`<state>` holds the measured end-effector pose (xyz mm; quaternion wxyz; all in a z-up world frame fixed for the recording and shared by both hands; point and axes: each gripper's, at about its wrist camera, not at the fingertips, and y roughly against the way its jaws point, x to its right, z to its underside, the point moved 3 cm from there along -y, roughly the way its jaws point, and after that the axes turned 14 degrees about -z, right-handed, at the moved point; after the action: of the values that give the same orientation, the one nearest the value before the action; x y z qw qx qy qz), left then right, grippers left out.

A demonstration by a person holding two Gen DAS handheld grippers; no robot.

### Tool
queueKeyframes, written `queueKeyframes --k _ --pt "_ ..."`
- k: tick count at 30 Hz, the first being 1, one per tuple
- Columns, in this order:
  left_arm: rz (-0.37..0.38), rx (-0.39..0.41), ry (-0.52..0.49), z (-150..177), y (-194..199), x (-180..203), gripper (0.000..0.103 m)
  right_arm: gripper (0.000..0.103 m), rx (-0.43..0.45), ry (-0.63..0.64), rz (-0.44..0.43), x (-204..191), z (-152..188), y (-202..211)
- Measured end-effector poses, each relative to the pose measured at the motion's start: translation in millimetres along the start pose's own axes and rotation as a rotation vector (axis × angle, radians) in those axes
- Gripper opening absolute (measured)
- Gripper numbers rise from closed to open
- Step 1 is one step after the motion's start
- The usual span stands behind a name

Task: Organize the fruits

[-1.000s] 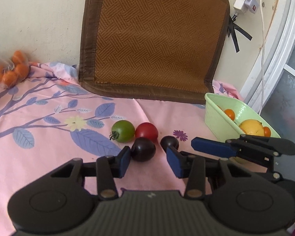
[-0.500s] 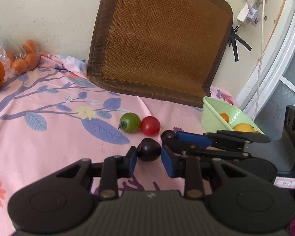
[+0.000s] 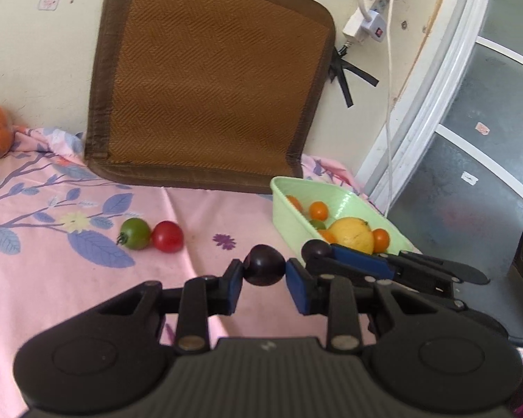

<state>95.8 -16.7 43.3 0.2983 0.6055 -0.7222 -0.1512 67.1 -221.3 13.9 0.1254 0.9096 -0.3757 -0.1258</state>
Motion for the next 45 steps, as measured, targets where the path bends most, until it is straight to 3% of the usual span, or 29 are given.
queueKeyframes --k 9,15,17,20,25,28,32,37,41,45 --pt "0.079 -0.018 -0.064 -45 -44 60 0.028 0.025 0.047 -0.036 0.127 42 5 14" --pt "0.052 -0.071 -0.133 -50 -84 88 0.030 0.028 0.047 -0.020 0.148 43 14 7" --pt "0.026 -0.082 -0.158 -46 -93 94 0.041 0.030 0.044 -0.020 0.151 44 15 7" --pt "0.014 -0.061 -0.172 -44 -89 93 0.041 0.030 0.071 -0.024 0.154 46 14 11" --pt "0.001 0.016 -0.092 -60 -57 57 0.041 0.030 0.113 -0.031 0.158 43 10 17" --pt "-0.054 0.065 -0.039 -71 -33 20 0.041 0.030 0.130 -0.040 0.141 40 4 20" --pt "-0.142 0.068 0.016 -71 -15 -32 0.041 0.030 0.120 -0.083 0.048 31 -11 14" --pt "-0.192 0.014 0.066 -51 -20 -75 0.041 0.030 0.007 -0.053 -0.077 9 -18 -25" --pt "-0.182 -0.035 0.137 -36 -32 -99 0.041 0.030 -0.105 0.016 -0.123 -16 -15 -69" --pt "-0.159 -0.047 0.206 -34 -37 -116 0.041 0.031 -0.170 0.115 -0.109 -32 -11 -107"
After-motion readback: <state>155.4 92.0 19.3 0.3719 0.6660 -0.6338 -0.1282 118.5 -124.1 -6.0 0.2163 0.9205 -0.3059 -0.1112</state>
